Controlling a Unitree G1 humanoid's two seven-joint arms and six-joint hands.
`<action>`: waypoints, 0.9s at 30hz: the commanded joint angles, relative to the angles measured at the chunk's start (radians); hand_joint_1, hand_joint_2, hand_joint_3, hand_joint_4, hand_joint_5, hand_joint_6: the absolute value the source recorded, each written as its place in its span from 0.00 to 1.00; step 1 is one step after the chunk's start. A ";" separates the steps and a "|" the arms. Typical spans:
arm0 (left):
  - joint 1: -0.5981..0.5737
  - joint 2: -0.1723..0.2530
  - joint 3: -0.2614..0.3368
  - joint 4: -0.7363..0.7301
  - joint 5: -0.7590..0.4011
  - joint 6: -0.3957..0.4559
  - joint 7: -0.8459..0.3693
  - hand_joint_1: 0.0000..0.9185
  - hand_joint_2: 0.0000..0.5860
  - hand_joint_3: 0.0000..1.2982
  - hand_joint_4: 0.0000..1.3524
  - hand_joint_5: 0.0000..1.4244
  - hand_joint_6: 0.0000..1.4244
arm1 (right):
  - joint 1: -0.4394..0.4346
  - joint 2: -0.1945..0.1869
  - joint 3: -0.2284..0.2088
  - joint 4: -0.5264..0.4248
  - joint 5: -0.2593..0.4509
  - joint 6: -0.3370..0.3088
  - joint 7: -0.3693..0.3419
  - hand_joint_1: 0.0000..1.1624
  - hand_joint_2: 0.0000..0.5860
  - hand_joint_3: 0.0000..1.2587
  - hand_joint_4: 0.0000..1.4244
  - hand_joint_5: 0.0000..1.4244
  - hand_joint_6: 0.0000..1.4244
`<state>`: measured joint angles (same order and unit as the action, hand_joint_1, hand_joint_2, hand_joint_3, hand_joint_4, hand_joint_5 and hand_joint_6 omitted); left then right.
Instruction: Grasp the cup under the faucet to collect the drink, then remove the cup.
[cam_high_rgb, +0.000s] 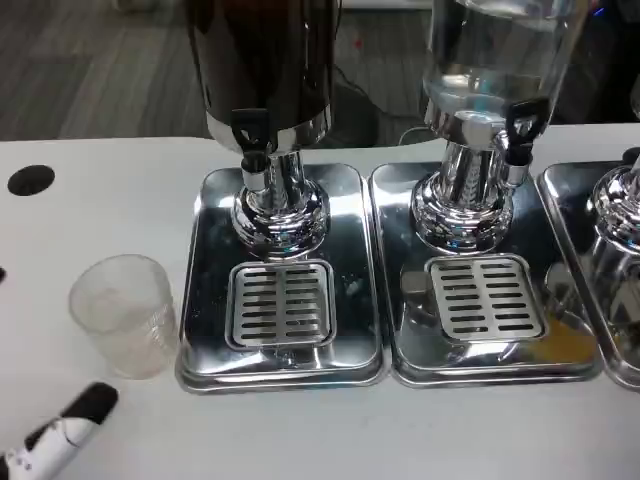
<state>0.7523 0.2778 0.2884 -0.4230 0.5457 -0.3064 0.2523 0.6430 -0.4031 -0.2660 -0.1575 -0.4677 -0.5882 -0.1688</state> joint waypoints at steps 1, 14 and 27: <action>-0.048 -0.007 0.020 0.032 -0.016 0.049 -0.027 0.00 0.05 0.05 0.00 0.12 0.19 | 0.000 0.001 0.003 0.011 0.020 -0.023 0.012 0.31 0.78 0.13 0.00 0.00 0.00; -0.264 0.033 -0.007 0.193 0.001 0.185 -0.063 0.00 0.06 0.06 0.01 0.12 0.20 | 0.027 0.002 0.000 -0.009 0.044 -0.045 0.037 0.30 0.79 0.14 0.00 0.00 0.00; -0.443 0.073 -0.136 0.280 0.177 0.366 -0.061 0.04 0.07 0.09 0.05 0.16 0.24 | 0.024 -0.003 -0.003 -0.001 0.065 -0.057 0.065 0.30 0.79 0.14 0.00 0.00 0.00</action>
<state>0.3396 0.3328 0.1741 -0.1643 0.6884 0.0283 0.1975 0.6698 -0.4022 -0.2638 -0.1606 -0.4209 -0.6300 -0.1176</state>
